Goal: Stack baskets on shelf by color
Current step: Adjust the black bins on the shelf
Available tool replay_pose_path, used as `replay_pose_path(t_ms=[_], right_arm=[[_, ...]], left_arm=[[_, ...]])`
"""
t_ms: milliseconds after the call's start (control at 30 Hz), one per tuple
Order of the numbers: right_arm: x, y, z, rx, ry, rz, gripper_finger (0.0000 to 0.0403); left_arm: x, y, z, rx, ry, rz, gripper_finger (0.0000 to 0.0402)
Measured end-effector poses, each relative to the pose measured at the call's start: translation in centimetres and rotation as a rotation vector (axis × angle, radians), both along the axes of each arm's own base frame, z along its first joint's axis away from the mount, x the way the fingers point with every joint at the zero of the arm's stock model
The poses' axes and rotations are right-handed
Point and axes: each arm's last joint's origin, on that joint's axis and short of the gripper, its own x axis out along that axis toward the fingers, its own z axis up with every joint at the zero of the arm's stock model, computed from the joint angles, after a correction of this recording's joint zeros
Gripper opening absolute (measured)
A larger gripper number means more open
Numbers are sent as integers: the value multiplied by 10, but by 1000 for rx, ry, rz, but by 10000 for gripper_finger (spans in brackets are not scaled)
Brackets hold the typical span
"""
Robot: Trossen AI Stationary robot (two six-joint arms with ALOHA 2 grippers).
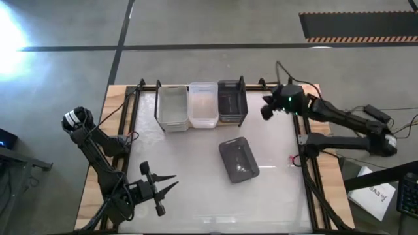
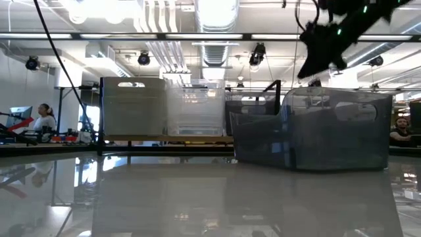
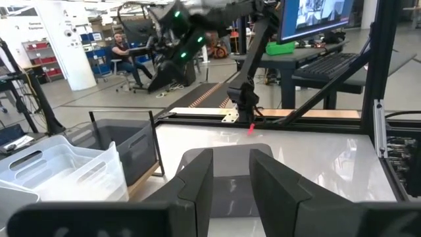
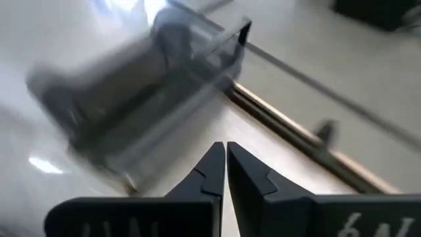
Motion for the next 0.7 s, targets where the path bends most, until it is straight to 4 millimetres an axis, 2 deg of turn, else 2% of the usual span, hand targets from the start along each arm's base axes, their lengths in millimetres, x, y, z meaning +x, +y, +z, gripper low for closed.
replay_pose_path(t_ms=[100, 267, 433, 700], right_arm=[[-9, -29, -22, 75, -145, -55, 8], [-14, -59, -58, 203, -205, -64, 8], [-3, -73, -83, 276, -184, 1, 8], [15, -86, -105, 337, -236, 157, 8]], left_arm=[[0, 0, 0, -1, 0, 0, 83], [0, 0, 0, -1, 0, 0, 83], [0, 0, 0, -2, -1, 0, 83], [0, 0, 0, -3, -1, 0, 83]])
